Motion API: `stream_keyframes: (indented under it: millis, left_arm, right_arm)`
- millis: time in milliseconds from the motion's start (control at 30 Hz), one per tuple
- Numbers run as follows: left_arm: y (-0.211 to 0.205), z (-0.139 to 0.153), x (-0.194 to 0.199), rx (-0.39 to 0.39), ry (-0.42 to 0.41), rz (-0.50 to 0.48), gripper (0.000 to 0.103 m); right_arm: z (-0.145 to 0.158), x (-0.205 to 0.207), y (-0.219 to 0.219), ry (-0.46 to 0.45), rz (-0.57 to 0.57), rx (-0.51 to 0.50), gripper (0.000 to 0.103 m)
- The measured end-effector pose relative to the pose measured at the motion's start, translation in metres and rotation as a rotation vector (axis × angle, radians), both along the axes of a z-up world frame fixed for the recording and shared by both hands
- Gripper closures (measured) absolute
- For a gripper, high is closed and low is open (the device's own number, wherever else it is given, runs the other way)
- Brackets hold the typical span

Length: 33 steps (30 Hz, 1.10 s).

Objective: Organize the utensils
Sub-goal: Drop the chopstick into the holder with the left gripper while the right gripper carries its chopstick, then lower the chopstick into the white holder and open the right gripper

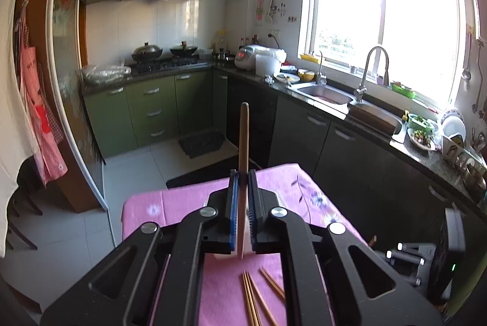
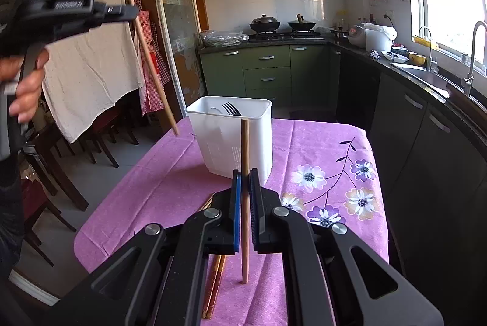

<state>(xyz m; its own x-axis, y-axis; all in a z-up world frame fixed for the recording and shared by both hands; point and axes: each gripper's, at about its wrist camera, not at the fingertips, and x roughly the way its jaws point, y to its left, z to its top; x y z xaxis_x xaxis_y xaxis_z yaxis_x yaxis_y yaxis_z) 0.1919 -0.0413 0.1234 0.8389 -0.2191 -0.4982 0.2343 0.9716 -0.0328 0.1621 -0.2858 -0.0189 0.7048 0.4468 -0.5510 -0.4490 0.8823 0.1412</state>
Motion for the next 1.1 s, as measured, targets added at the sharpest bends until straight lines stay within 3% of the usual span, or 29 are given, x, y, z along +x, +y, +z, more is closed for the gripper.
stream_keyframes:
  millis: [267, 367, 667, 767, 867, 900, 1100]
  left_arm:
    - [-0.012, 0.013, 0.05, 0.026, -0.046, 0.064, 0.097]
    - [-0.016, 0.003, 0.066, 0.041, -0.037, 0.082, 0.097]
    - [-0.009, -0.058, 0.089, 0.071, 0.101, 0.09, 0.097]
    - [-0.005, -0.076, 0.091, 0.084, 0.138, 0.083, 0.095]
    - [0.001, -0.082, 0.084, 0.074, 0.142, 0.084, 0.084]
    - [0.005, -0.082, 0.079, 0.064, 0.132, 0.083, 0.077]
    - [0.014, -0.066, 0.035, 0.042, 0.041, 0.078, 0.067]
  right_arm:
    - [-0.003, 0.003, -0.009, 0.008, -0.005, 0.011, 0.097]
    - [-0.003, 0.003, -0.013, 0.011, -0.009, 0.013, 0.097]
    - [0.011, 0.012, -0.013, 0.0, -0.006, 0.034, 0.097]
    - [0.027, 0.019, -0.008, -0.021, 0.006, 0.037, 0.097]
    - [0.049, 0.03, 0.002, -0.046, 0.026, 0.038, 0.097]
    - [0.055, 0.033, 0.004, -0.055, 0.03, 0.039, 0.097]
    - [0.119, 0.065, 0.015, -0.162, 0.001, 0.094, 0.097]
